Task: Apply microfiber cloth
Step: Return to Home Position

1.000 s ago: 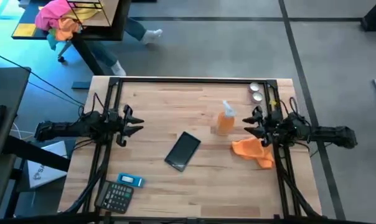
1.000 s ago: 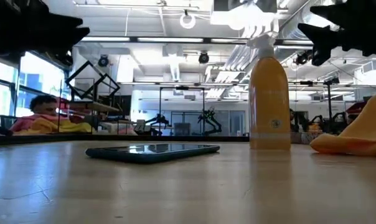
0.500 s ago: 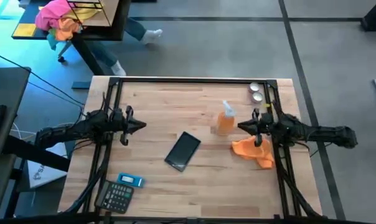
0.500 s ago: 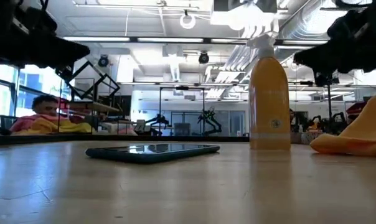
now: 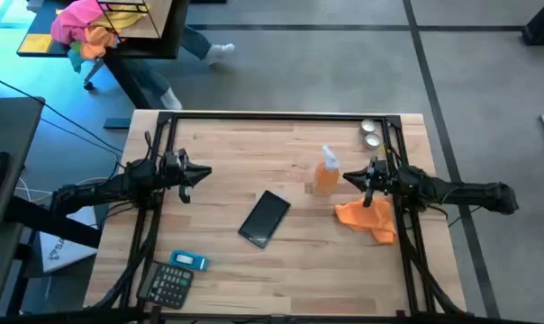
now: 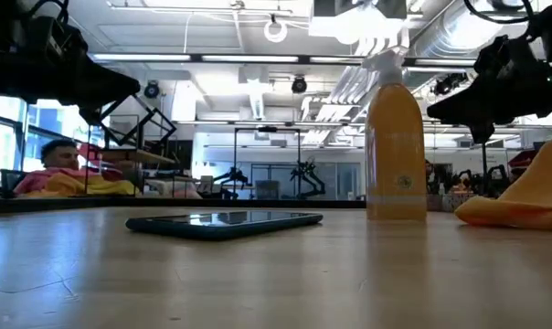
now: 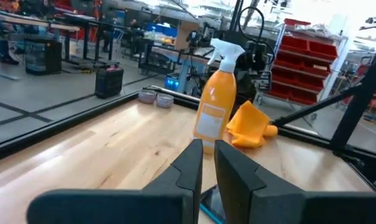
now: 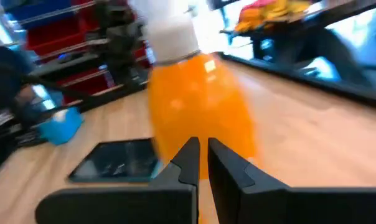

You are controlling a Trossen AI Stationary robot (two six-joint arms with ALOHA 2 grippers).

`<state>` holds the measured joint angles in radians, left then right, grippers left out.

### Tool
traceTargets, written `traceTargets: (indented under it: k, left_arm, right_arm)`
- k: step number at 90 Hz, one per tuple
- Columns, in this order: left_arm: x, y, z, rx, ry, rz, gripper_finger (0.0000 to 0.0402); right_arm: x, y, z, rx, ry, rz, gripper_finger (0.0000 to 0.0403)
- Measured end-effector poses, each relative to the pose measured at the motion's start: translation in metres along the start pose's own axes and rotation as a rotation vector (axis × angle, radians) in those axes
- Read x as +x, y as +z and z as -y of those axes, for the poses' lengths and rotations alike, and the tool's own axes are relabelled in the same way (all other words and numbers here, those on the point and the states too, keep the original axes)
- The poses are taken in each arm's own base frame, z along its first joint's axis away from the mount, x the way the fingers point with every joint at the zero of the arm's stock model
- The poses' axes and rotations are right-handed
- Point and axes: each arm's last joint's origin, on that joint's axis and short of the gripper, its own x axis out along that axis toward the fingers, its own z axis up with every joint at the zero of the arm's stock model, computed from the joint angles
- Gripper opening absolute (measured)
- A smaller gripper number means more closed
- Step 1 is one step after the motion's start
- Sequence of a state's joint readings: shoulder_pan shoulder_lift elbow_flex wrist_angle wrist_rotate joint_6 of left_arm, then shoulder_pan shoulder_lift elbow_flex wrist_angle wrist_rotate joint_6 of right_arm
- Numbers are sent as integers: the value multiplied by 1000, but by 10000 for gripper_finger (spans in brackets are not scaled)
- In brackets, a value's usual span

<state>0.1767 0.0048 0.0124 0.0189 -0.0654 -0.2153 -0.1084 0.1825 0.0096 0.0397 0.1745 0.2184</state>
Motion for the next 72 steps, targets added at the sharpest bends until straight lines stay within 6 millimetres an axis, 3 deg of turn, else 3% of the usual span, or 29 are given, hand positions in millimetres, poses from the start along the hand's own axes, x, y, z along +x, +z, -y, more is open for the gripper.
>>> traceTargets:
  k: [14,25,72]
  left_arm:
    - [0,0,0,0,0,-1,25]
    - [0,0,0,0,0,-1,26]
    - [0,0,0,0,1,-1,26]
  right_arm:
    - [0,0,0,-251,0,0,2]
    - [0,0,0,-348,0,-1,2]
    - [0,0,0,-350,4,-2,2]
